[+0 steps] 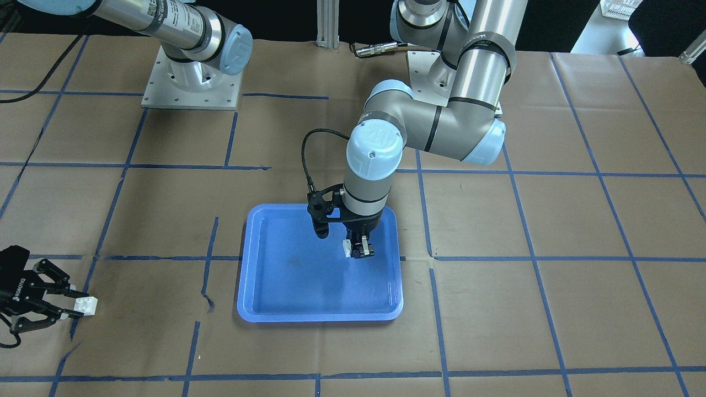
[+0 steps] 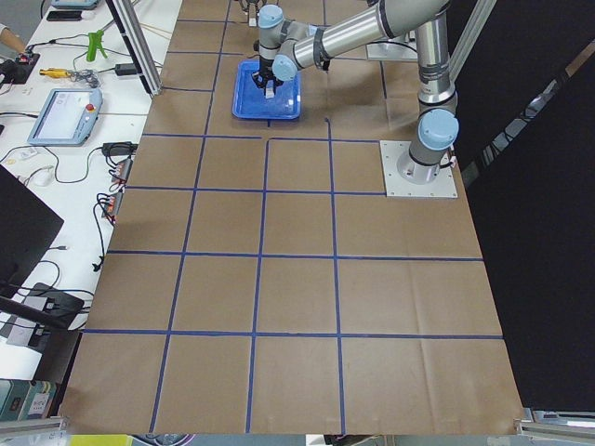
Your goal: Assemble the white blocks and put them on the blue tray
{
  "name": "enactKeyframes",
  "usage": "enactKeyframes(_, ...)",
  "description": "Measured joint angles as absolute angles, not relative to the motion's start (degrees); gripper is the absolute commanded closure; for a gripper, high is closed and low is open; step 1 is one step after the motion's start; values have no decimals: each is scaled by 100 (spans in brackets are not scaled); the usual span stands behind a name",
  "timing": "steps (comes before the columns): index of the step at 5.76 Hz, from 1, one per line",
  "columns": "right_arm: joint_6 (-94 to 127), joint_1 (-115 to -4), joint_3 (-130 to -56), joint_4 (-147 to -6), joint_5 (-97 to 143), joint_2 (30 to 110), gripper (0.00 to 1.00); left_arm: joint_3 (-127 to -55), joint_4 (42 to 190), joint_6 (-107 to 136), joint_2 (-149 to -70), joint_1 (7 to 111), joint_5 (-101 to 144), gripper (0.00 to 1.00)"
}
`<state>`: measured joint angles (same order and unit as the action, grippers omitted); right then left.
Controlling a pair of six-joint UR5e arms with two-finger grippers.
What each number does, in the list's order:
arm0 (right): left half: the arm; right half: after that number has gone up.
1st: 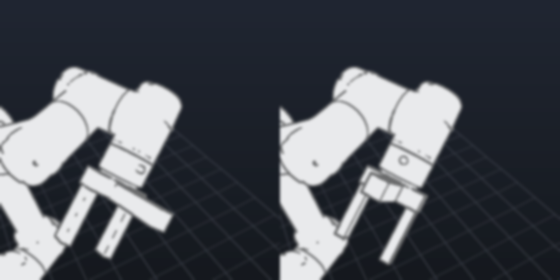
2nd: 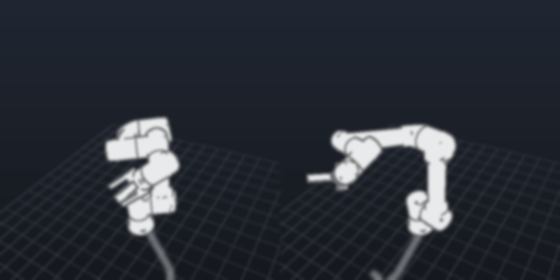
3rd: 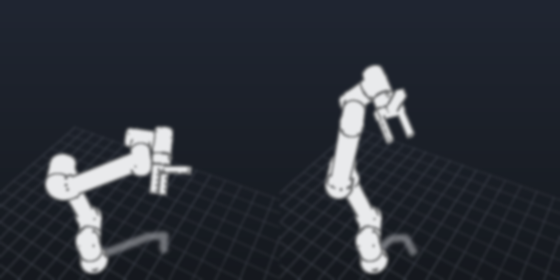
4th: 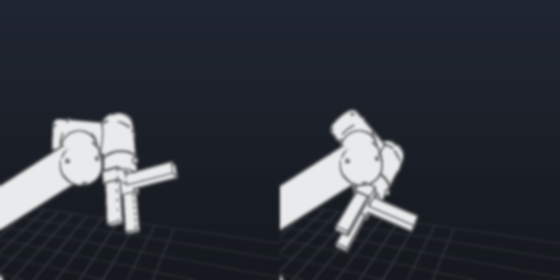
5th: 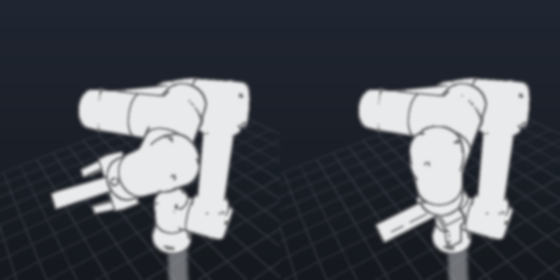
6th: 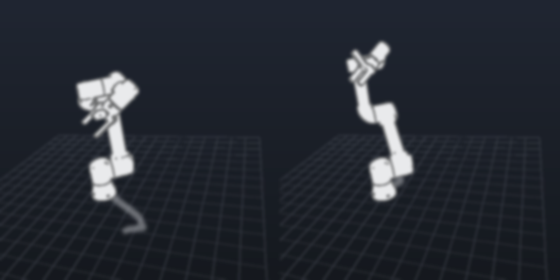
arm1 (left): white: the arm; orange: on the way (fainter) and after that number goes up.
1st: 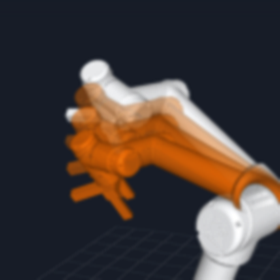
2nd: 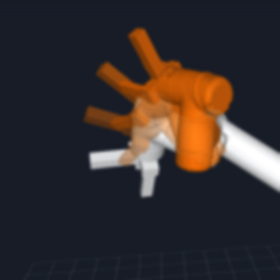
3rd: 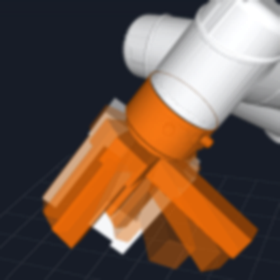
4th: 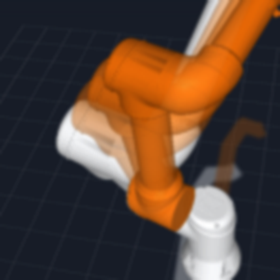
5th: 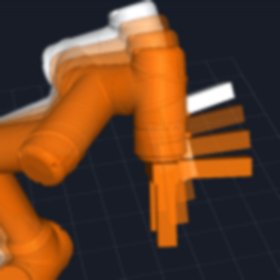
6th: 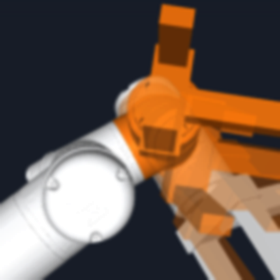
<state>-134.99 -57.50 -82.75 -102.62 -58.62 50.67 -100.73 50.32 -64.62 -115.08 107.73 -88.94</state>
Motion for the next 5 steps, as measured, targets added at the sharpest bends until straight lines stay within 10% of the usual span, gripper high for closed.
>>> enactKeyframes(5, -13349, -5866, -8718, -9625, -5869, 6276, 78, -9874, 4957, -7258, -12013, 11008, -8888, 100)
